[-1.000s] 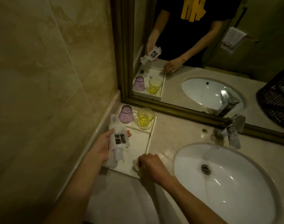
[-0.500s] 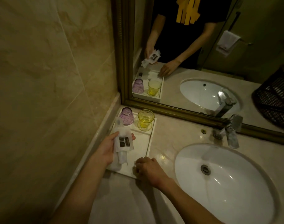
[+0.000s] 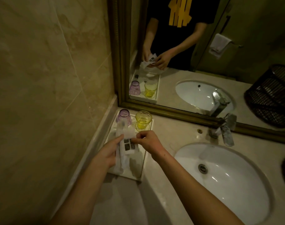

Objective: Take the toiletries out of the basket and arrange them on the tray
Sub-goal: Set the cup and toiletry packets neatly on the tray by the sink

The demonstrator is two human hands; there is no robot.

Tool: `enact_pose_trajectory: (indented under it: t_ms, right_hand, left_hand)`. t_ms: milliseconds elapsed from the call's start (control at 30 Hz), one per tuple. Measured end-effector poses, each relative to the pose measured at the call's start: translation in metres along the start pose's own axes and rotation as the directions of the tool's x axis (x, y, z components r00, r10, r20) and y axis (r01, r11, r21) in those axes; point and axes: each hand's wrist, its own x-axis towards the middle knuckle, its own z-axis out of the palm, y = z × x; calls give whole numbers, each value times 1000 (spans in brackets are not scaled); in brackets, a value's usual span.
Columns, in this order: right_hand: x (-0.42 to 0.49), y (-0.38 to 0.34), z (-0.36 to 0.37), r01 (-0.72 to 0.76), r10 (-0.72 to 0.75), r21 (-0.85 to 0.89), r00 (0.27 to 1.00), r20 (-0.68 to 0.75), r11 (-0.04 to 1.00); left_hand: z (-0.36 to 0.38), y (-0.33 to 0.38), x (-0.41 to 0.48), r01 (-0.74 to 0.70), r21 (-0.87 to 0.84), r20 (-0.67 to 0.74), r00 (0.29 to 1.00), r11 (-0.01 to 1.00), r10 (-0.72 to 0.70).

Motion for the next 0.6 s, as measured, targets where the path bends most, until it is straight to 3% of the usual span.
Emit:
enact_pose_trajectory:
  t_ms: [100,300,500,600]
  right_hand:
    - [8,5,-8,-32,39,93,997,-70,995]
    - [26,44,-23,-231,282,242,937,-204,942]
    - [42,82,-5,-345,328,-34,915,-233,938]
    - [47,88,3,-339,275,-238,925,-263,910]
  left_hand:
    - [-6,0,0,16,-70,-1,1000,997,-17]
    - [-20,-1,-3,9,-154,21,1000,988,-6]
    - [-34,-2,-5,-8,-214,-5,1000,977,7]
    - [-38,-2,-5,13,-215,0,1000,977,-14]
